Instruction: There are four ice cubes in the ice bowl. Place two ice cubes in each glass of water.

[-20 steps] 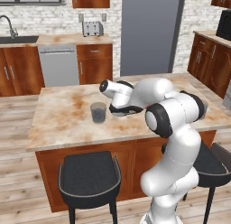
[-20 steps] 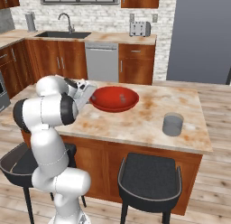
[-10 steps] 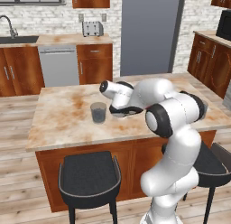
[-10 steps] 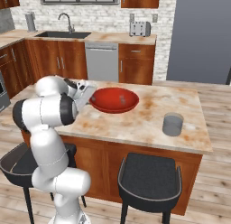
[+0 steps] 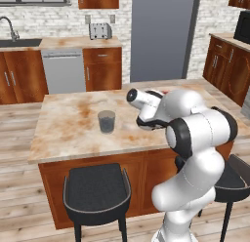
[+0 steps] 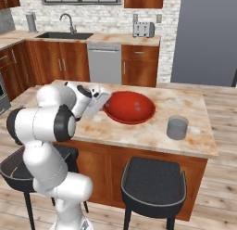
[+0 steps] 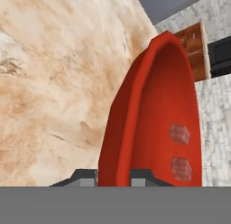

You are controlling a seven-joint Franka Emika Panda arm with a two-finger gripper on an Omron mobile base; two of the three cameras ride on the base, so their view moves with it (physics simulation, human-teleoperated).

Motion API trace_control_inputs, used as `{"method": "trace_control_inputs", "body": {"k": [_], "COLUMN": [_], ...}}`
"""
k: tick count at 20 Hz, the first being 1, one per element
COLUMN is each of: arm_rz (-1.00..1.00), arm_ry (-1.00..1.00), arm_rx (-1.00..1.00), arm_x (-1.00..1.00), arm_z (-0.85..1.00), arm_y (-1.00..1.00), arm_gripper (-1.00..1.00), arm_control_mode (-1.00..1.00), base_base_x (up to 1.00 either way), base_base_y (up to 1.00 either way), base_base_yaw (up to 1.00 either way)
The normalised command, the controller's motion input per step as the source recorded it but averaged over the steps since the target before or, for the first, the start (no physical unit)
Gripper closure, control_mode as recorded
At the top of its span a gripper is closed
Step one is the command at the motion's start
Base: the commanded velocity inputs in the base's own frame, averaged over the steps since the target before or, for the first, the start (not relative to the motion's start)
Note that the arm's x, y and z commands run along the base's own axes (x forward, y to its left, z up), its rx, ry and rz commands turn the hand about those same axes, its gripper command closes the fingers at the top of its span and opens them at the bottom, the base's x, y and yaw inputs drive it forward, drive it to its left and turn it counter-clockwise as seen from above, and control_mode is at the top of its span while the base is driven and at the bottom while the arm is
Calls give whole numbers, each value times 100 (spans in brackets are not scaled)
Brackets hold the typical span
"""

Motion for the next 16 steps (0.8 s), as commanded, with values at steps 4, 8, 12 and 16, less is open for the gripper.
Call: {"method": "trace_control_inputs", "body": {"k": [4,8,12,16], "arm_rz": [3,0,0,0], "arm_ry": [-17,0,0,0], "arm_rx": [0,0,0,0], "arm_x": [0,0,0,0], "arm_z": [1,0,0,0], "arm_y": [-6,0,0,0], "arm_gripper": [100,100,100,100], "arm_control_mode": [-100,-100,-100,-100], "base_base_x": [0,0,0,0], "base_base_y": [0,0,0,0], "base_base_yaw": [0,0,0,0]}}
